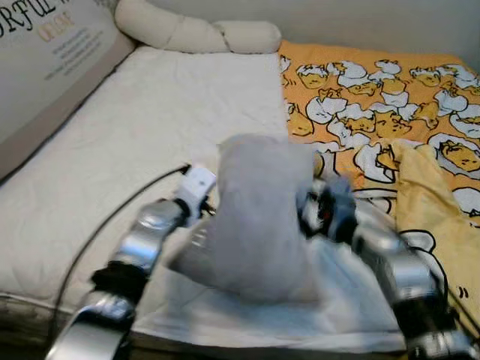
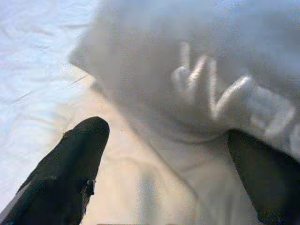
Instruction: Clean up the room
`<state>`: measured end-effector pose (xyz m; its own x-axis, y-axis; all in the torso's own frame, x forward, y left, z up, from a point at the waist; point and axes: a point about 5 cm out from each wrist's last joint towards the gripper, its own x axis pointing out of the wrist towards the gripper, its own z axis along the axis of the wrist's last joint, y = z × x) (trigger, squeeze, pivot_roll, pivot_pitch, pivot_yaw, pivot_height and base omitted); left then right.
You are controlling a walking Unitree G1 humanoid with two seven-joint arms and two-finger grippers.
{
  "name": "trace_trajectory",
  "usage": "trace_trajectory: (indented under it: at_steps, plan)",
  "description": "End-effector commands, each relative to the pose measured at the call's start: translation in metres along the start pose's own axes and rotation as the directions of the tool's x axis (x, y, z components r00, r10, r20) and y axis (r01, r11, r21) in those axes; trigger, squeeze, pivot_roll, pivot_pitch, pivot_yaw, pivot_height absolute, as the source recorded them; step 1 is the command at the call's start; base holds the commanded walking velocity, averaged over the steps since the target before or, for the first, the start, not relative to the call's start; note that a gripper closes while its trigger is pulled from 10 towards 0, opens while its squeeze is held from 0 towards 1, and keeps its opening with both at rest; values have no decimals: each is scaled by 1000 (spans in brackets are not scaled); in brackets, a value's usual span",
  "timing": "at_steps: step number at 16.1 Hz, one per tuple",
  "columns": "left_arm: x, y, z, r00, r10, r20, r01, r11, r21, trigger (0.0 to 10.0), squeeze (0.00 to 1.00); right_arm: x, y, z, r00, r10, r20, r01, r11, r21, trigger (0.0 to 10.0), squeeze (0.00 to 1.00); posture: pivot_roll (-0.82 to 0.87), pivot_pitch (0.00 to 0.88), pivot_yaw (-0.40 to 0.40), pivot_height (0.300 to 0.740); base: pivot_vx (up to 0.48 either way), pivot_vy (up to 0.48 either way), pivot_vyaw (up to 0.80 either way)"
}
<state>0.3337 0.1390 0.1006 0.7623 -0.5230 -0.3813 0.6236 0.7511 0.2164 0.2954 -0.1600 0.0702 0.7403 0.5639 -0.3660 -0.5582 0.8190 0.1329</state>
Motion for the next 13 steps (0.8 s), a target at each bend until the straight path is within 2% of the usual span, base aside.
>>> trace_trajectory:
  at_steps: [1,2,4,5,6,7,8,9,11,13]
  plan:
    - [-1,-7,11,997,-60,42,59,998,5,10000,0,3,11,6,998,56,17,-55,998,-16,10000,0,42,0,-8,740,0,0,0]
    - [-3,-7,11,997,-65,42,64,998,8,10000,0,2,13,4,998,58,10,-58,998,-11,10000,0,42,0,-8,740,0,0,0]
    - [-15,-14,-1,993,-111,-28,110,993,-31,10000,0,-4,5,-16,997,-35,-66,36,999,8,10000,0,40,0,-2,740,0,0,0]
    - [-18,-15,-10,994,-95,-53,93,995,-32,10000,0,-9,-3,-20,995,-78,-61,81,995,54,10000,161,37,0,3,740,0,0,0]
    - [-21,-13,-17,995,-74,-71,71,997,-44,10000,0,-15,-11,-19,994,-108,-37,110,990,88,10000,1000,30,0,10,740,0,0,0]
    - [-25,-10,-19,996,-62,-61,57,995,-84,10000,592,-25,-16,-16,996,-90,7,88,986,138,10000,1000,25,0,15,740,0,0,0]
    - [-28,-4,-21,997,-69,-25,63,981,-182,10000,1000,-36,-22,-13,995,-80,55,68,978,197,10000,1000,24,0,16,740,0,0,0]
    - [-32,6,-23,998,-68,13,69,964,-257,10000,1000,-45,-31,-13,993,-100,66,83,970,230,10000,1000,20,0,20,740,0,0,0]
    - [-36,23,-25,1000,-14,21,19,964,-266,10000,1000,-57,-40,-19,993,-103,58,84,960,269,10000,1000,14,0,29,740,0,0,0]
    - [-37,39,-27,996,78,41,-59,933,-356,10000,1000,-59,-44,-26,990,-119,80,87,941,328,10000,1000,12,0,31,740,0,0,0]
